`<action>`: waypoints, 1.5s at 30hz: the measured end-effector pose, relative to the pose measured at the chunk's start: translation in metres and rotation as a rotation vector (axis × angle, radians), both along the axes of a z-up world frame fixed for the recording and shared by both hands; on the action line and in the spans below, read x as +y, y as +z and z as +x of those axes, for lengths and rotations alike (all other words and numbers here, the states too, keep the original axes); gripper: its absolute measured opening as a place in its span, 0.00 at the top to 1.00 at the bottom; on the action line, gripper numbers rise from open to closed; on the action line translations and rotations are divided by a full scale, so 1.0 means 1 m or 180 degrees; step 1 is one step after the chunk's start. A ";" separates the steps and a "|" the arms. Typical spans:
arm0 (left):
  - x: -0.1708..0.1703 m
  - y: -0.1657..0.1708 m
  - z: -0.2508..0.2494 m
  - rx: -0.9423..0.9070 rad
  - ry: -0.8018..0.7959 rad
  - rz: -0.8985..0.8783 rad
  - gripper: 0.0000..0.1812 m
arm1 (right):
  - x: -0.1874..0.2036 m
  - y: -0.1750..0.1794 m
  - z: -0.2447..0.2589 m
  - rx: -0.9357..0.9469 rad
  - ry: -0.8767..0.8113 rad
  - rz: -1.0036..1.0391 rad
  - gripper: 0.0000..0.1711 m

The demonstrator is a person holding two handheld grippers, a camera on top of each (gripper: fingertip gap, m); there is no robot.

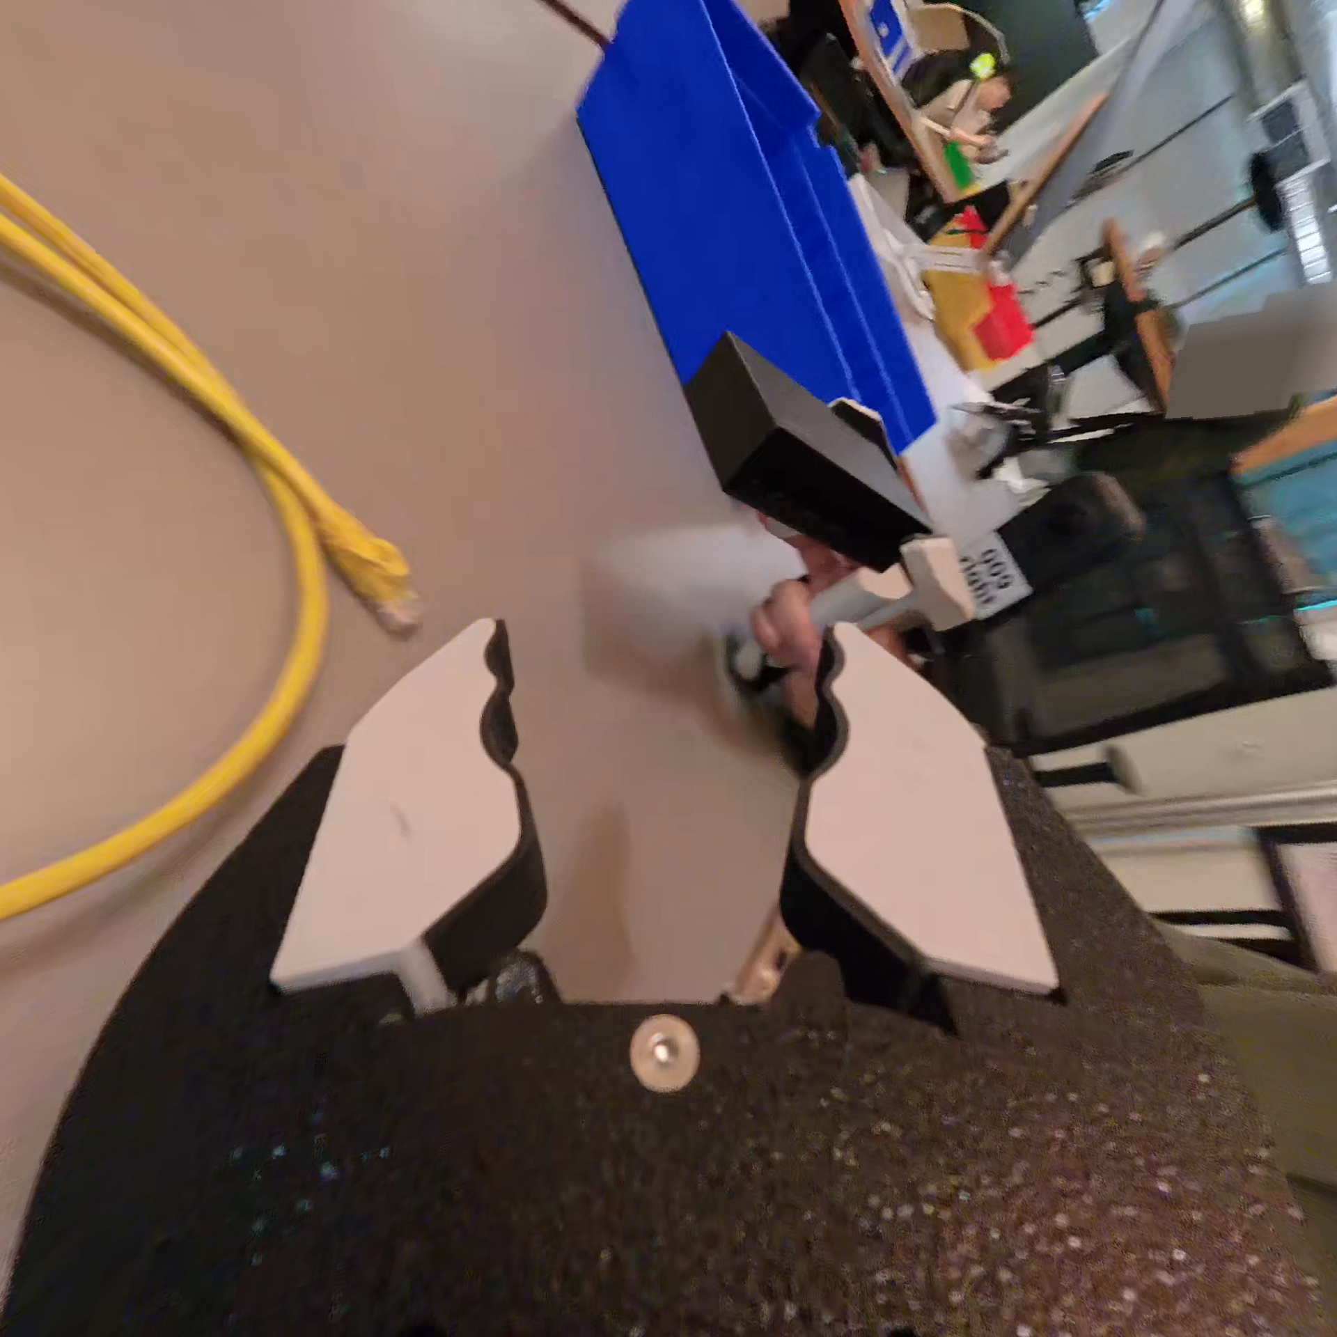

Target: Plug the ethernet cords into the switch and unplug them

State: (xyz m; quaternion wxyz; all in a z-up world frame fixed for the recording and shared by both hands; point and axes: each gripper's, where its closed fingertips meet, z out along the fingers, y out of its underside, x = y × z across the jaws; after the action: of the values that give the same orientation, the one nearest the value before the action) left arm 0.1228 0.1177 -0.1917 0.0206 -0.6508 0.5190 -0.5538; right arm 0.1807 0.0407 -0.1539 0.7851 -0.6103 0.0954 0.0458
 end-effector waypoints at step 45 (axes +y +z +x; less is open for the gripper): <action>-0.031 0.048 0.060 -0.0264 0.0304 -0.1262 0.85 | 0.025 -0.012 -0.020 -0.0781 -0.0600 -0.0581 0.64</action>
State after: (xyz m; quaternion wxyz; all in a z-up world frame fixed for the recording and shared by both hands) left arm 0.1824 0.0865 -0.1437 -0.0604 -0.6426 0.3671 -0.6698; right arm 0.1603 0.0656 -0.1661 0.7330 -0.6683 0.0595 -0.1117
